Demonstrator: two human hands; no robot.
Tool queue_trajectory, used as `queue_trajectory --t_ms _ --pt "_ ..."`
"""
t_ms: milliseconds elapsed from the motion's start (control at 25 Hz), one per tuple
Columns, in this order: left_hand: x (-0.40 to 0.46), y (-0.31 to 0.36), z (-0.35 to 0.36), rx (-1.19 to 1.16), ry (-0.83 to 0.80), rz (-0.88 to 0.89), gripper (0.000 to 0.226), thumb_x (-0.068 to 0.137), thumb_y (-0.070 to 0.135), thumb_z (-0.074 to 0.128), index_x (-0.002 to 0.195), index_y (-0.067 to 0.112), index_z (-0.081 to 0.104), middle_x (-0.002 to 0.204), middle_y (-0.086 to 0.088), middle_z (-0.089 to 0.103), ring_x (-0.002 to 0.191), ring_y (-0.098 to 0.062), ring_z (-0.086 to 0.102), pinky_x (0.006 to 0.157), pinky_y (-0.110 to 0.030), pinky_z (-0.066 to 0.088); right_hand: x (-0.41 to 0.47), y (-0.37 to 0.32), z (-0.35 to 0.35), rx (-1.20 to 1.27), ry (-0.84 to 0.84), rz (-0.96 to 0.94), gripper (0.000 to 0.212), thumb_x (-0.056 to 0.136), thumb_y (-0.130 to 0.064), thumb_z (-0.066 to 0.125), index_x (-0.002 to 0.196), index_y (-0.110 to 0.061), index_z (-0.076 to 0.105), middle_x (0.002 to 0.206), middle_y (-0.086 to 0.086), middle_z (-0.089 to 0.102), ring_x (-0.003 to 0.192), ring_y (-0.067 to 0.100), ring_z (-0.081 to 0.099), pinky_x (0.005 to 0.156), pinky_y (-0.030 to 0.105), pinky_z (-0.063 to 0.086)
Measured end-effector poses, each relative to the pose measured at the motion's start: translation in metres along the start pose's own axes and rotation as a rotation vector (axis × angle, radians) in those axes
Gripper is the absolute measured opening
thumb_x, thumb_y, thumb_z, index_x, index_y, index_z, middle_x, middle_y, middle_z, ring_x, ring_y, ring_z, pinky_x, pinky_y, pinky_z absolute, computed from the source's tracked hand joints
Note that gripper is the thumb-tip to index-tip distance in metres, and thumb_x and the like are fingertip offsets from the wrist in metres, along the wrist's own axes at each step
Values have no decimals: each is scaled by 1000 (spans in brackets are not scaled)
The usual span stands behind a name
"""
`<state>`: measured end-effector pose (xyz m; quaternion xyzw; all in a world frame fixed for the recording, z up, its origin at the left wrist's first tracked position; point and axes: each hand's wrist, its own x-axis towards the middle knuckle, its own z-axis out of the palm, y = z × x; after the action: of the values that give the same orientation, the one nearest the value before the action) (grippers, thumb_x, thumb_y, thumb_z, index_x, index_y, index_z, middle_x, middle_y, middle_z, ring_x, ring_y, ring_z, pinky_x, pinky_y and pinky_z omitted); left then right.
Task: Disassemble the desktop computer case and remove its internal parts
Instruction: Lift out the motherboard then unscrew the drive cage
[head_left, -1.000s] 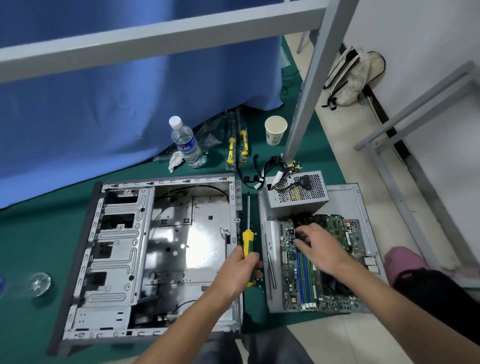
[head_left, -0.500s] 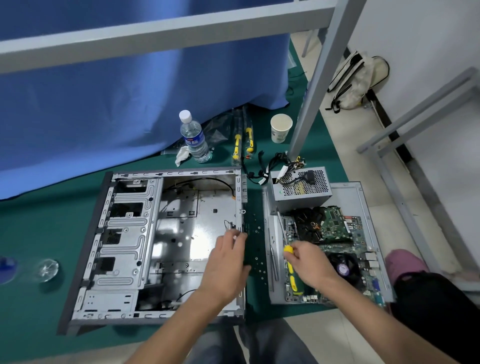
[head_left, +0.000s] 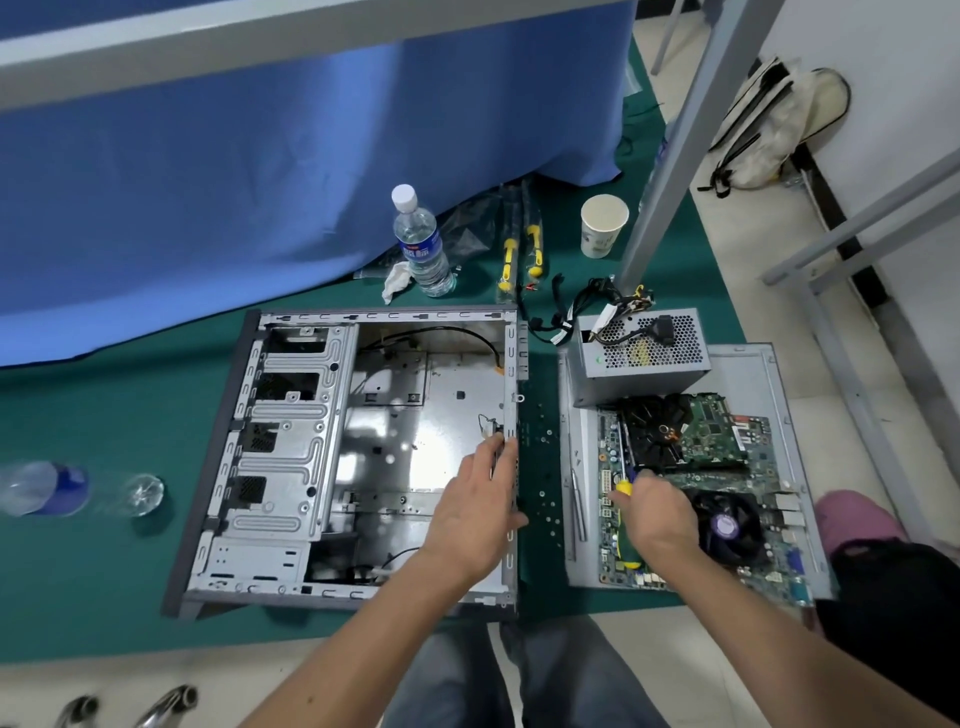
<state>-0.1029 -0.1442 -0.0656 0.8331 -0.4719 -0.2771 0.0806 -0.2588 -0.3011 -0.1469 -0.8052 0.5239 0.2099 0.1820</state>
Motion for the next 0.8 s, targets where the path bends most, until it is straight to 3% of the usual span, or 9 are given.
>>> queue_trajectory --t_ms 120,240,360,480,600,720,800 --pt "0 -4 2 -2 -4 13 84 96 28 60 156 15 4 161 -3 5 146 -23 16 118 -33 24 -9 -10 -10 -4 57 -116 40 100 -44 47 112 -8 57 107 11 63 95 28 64 72 34 49" --pt "-2 -14 3 -94 -5 47 78 98 32 56 157 19 8 161 3 6 145 -20 17 118 -34 24 -22 -46 -32 301 83 -271 38 101 -36 45 127 -10 54 117 9 61 99 25 62 83 34 49" --pt "-10 -38 -6 -201 92 40 63 100 34 50 155 24 21 160 5 14 144 -17 23 118 -33 25 -43 -94 -50 544 29 -407 57 99 -48 44 149 -24 30 138 6 48 118 22 55 100 43 46" --pt "-26 -91 -27 -241 326 -191 59 96 26 56 150 26 31 156 0 21 141 -20 31 118 -39 28 -60 -134 -43 529 -32 -434 73 98 -51 43 155 -33 0 154 3 22 133 27 42 109 46 34" --pt "-43 -165 -54 -129 547 -497 54 94 28 59 144 18 41 150 -17 33 136 -33 35 111 -54 34 -59 -152 -28 481 25 -373 72 102 -36 41 155 -30 -8 162 1 3 139 33 34 111 46 33" --pt "-61 -232 -72 -93 474 -726 62 96 41 53 151 24 29 155 -18 23 141 -38 26 111 -57 26 -53 -160 -17 428 105 -305 67 105 -22 32 154 -33 -12 162 0 -2 127 31 44 100 45 46" --pt "-66 -259 -74 -174 330 -761 66 98 50 43 155 30 15 151 -19 30 131 -41 41 102 -52 37 -51 -163 -12 375 148 -276 70 104 -13 31 153 -33 -15 162 2 -2 115 29 51 90 43 52"
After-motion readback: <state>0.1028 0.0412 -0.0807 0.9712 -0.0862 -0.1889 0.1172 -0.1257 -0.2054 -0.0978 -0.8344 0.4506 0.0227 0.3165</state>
